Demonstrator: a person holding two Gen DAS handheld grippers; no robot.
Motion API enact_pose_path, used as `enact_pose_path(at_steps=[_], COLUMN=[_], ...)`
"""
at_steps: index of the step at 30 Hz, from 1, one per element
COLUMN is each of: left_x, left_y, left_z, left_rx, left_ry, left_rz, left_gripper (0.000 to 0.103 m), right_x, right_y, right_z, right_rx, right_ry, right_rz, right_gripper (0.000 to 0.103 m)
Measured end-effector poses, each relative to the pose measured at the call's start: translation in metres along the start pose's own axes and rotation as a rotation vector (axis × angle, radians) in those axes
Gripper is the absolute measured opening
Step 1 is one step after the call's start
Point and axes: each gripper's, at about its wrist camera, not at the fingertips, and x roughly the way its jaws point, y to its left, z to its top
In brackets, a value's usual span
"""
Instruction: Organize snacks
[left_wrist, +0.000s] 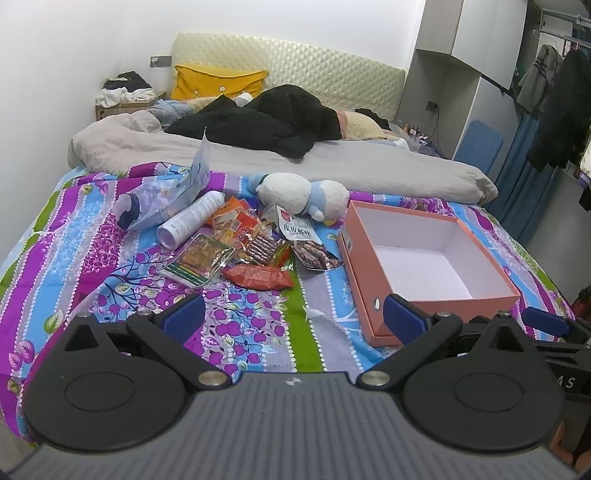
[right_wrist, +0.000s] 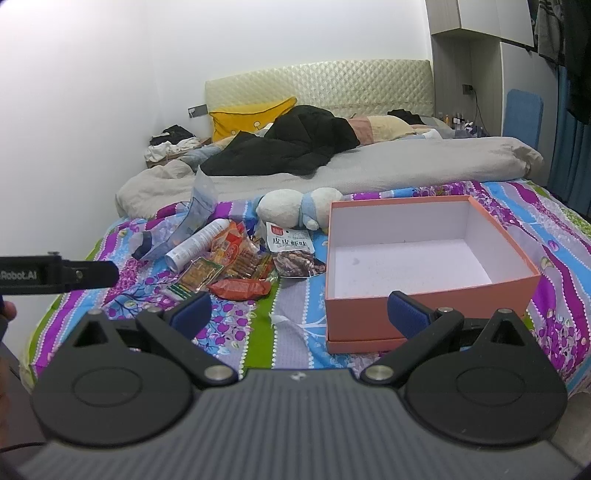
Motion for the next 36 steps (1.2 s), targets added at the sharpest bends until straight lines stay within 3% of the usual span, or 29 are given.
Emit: enact_pose_path(at_steps=[18, 36], left_x=[0.006, 0.076], left_y=[0.001, 0.03], left_z=[-0.007, 0.001], left_rx=[0.011, 0.004], left_ry=[0.01, 0.083], left_rz=[-0.002, 0.008], left_gripper=[0.103, 0.103], right_x=[0.006, 0.057], right_y=[0.0, 0.007], right_z=[-0.006, -0.016], right_rx=[0.005, -0.041], right_ry=[0.015, 0.059], right_rz=[-0.007, 0.041], right_gripper=[0.103, 0.103])
